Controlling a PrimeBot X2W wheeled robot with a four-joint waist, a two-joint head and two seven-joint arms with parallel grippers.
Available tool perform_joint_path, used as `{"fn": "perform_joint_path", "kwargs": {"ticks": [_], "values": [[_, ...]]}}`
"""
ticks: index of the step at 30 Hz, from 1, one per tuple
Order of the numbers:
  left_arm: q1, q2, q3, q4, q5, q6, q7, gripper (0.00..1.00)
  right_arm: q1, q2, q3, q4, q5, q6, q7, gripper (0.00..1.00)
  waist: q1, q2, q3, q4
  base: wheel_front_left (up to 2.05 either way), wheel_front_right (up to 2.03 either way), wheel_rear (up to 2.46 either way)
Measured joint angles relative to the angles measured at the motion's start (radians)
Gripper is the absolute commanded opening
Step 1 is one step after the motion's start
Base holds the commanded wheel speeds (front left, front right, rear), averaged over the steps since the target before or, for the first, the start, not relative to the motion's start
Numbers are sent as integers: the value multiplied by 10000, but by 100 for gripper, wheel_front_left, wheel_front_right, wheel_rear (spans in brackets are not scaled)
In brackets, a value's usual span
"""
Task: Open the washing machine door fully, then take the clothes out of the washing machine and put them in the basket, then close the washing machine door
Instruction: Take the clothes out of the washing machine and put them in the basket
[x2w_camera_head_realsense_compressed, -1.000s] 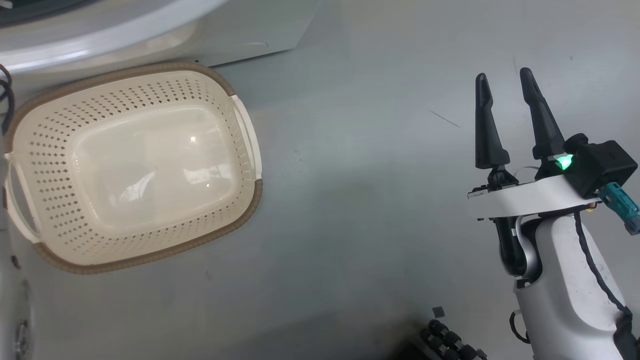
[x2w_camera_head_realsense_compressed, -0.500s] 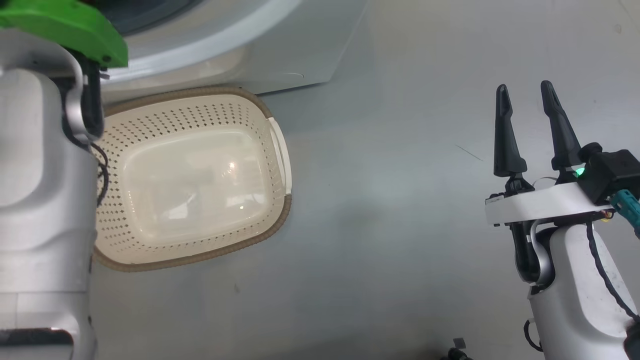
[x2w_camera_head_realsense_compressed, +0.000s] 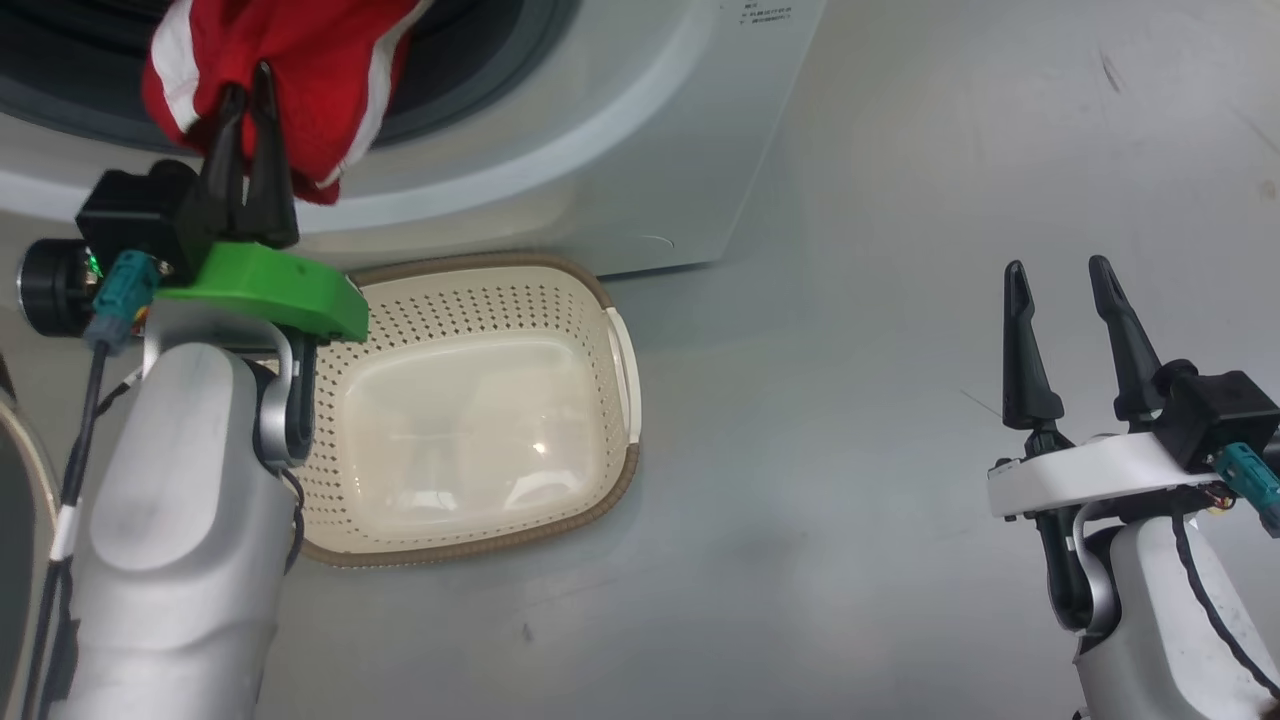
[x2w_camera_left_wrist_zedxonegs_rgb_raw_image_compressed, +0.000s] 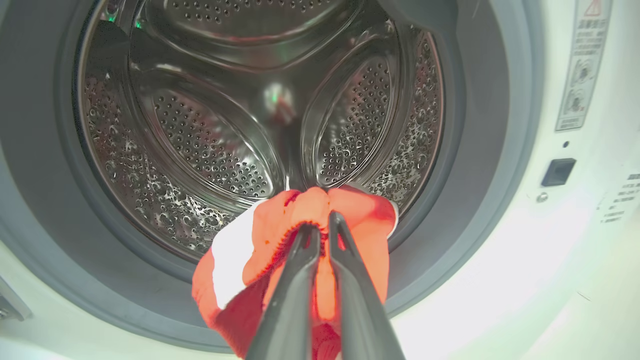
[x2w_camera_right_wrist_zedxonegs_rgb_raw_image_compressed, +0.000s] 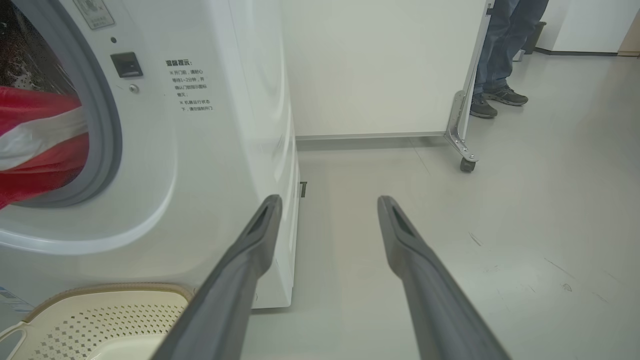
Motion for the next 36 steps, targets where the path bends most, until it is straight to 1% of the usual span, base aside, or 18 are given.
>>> {"fn": "perform_joint_path", "kwargs": {"ticks": [2,7,12,17,28,36], "values": [[304,-31,-96,-221,48,2,0,0,153,-2,-29,19,-2,0,0,100,1,0,-228,110,0,0,0],[1108,-100,-222,-861,132,178,0,0,417,2,-19,48,-2,4,0,100,0,0,-733,379,0,0,0],[1973,-176,-464,-1344,134,205,0,0,589,2,-25,38,-2,8,0,100,0,0,-1094,629,0,0,0],[2845,-205,-407,-1707,109,351,0,0,666,8,12,42,-82,13,0,100,0,0,-1356,794,0,0,0],[4159,-215,-433,-2784,115,610,-2,0,915,58,19,23,-82,29,0,100,0,0,-1667,945,0,0,0],[4859,-221,-660,-2932,23,616,0,0,1017,61,27,-44,-82,29,0,100,0,0,-1657,931,0,0,0]]}}
